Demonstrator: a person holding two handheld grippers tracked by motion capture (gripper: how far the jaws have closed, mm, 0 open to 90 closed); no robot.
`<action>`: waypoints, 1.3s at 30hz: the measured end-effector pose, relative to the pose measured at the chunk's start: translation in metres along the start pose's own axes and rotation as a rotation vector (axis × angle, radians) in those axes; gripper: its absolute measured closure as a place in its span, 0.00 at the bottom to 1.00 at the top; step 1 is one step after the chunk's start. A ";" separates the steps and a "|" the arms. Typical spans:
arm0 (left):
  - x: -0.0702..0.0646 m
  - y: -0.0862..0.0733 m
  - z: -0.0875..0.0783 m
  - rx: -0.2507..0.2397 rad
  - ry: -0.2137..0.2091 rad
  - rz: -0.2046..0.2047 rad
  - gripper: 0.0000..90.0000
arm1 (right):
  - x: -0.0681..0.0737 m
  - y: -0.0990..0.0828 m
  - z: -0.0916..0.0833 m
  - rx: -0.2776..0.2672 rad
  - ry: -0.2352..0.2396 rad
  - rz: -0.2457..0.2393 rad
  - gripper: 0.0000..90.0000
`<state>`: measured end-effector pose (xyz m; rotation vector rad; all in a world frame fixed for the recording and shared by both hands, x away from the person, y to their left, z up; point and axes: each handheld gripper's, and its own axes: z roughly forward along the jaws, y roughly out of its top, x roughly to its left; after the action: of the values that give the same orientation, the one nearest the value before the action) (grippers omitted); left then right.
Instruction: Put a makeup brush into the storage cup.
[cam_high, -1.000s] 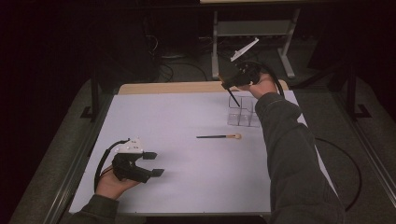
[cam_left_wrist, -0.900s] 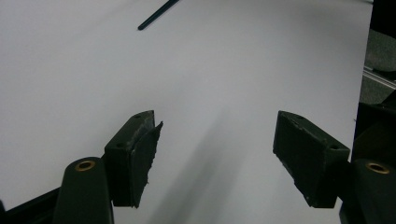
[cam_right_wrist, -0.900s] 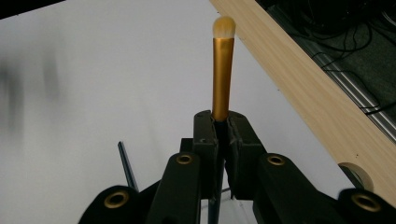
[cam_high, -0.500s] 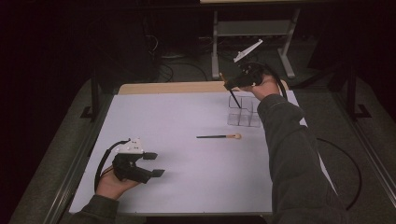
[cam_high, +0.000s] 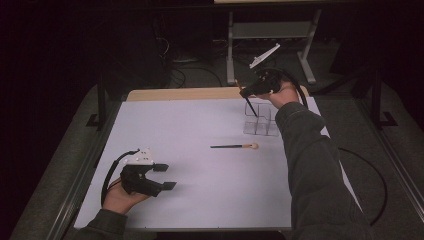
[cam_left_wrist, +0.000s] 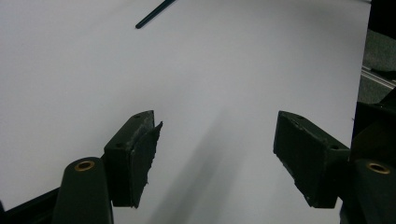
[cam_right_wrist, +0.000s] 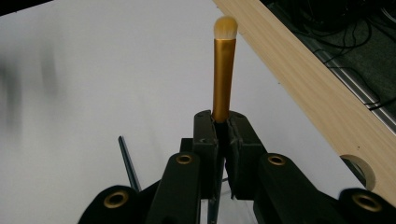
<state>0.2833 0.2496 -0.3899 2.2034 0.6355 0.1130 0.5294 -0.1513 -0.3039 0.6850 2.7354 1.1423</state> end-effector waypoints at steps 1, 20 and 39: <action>0.000 0.000 0.000 0.000 0.001 0.001 0.33 | 0.000 0.000 0.000 0.001 -0.002 0.002 0.91; 0.001 -0.001 0.001 0.011 0.002 0.008 0.33 | 0.000 -0.014 0.002 -0.010 -0.003 0.029 0.91; 0.002 -0.002 0.001 0.007 0.002 0.000 0.33 | 0.000 -0.025 0.011 -0.005 -0.007 0.044 0.91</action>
<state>0.2845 0.2512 -0.3923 2.2101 0.6374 0.1134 0.5229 -0.1595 -0.3293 0.7504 2.7236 1.1529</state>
